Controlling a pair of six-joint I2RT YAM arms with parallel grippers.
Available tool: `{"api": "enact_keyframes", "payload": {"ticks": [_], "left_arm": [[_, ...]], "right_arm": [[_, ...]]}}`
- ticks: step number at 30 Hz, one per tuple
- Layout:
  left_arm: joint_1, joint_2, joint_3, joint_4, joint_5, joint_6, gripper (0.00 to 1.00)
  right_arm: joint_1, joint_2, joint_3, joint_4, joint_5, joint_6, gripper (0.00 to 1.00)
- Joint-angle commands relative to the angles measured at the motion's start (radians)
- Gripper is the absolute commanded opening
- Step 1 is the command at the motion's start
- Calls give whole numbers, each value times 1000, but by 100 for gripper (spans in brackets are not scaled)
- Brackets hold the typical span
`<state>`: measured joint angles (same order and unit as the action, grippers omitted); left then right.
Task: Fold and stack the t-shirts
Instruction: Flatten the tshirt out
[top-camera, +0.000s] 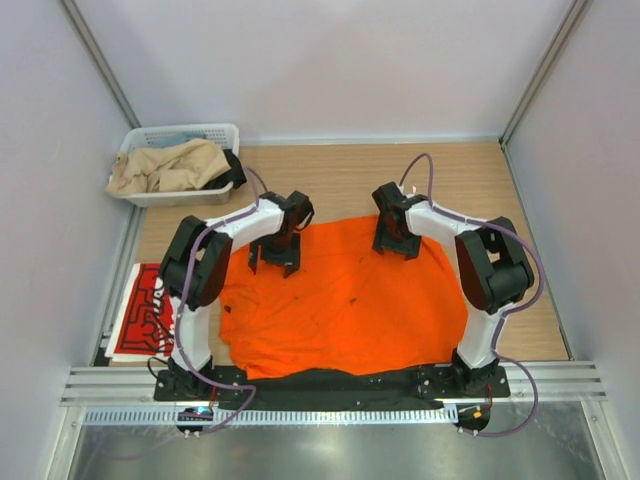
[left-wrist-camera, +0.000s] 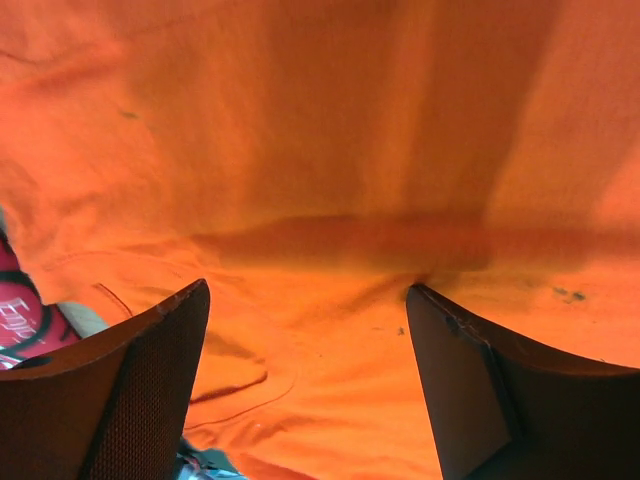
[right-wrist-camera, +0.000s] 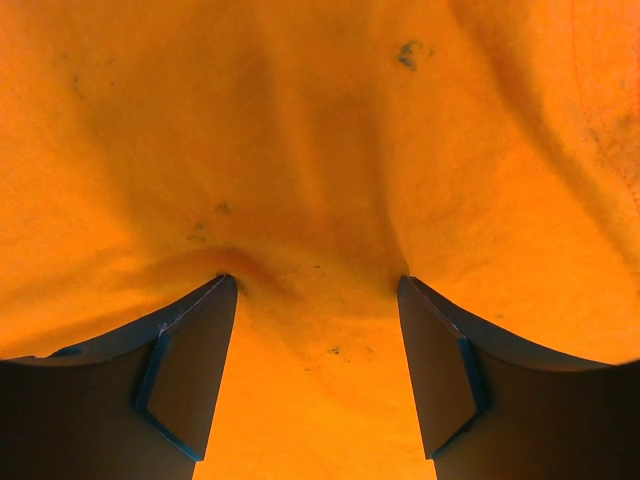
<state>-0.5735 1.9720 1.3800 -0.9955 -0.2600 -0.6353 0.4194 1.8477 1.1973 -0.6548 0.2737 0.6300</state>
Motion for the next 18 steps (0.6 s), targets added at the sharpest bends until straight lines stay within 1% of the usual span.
{"api": "enact_keyframes", "payload": {"ticks": [1,2,3,4,5,6,7,8,9,10,11,12,13,14,15,17,18], "left_arm": [[56,195,129,87,-61,83,82],[64,227,177,84,-73,106,82],[69,261,292,78,-88,144,82],[76,301,362,55,-123,169,82],[78,374,437,41,-140,190,83],[78,421,599,23,-160,209,84],[80,459,684,-9,-185,247,85],[78,534,771,-28,-232,264,86],[80,566,941,-50,-264,279,89],[83,594,1021,-92,-290,296,91],[84,616,1088,-107,-323,301,92],[86,588,1105,-100,-332,298,93],[87,546,1072,-72,-337,280,93],[84,501,1029,-65,-343,264,93],[84,387,905,-49,-338,253,93],[84,265,748,30,-315,227,93],[84,132,597,59,-277,224,93]], "right_arm": [[-73,85,28,64,78,-16,72],[-85,123,45,67,76,-24,72],[-99,143,67,66,76,-36,72],[-119,166,118,60,78,-59,73],[-129,188,149,54,85,-68,73],[-139,233,181,43,82,-82,74],[-157,255,250,35,82,-108,75],[-165,278,287,24,91,-118,77],[-171,324,327,-12,90,-125,77],[-180,344,369,-34,87,-134,78],[-191,361,446,-58,88,-145,81],[-195,370,481,-112,102,-151,82],[-199,367,534,-136,111,-162,85],[-197,357,548,-156,122,-188,86],[-199,337,553,-173,127,-194,87],[-197,253,536,-183,124,-211,90],[-195,222,529,-202,110,-219,90]]}}
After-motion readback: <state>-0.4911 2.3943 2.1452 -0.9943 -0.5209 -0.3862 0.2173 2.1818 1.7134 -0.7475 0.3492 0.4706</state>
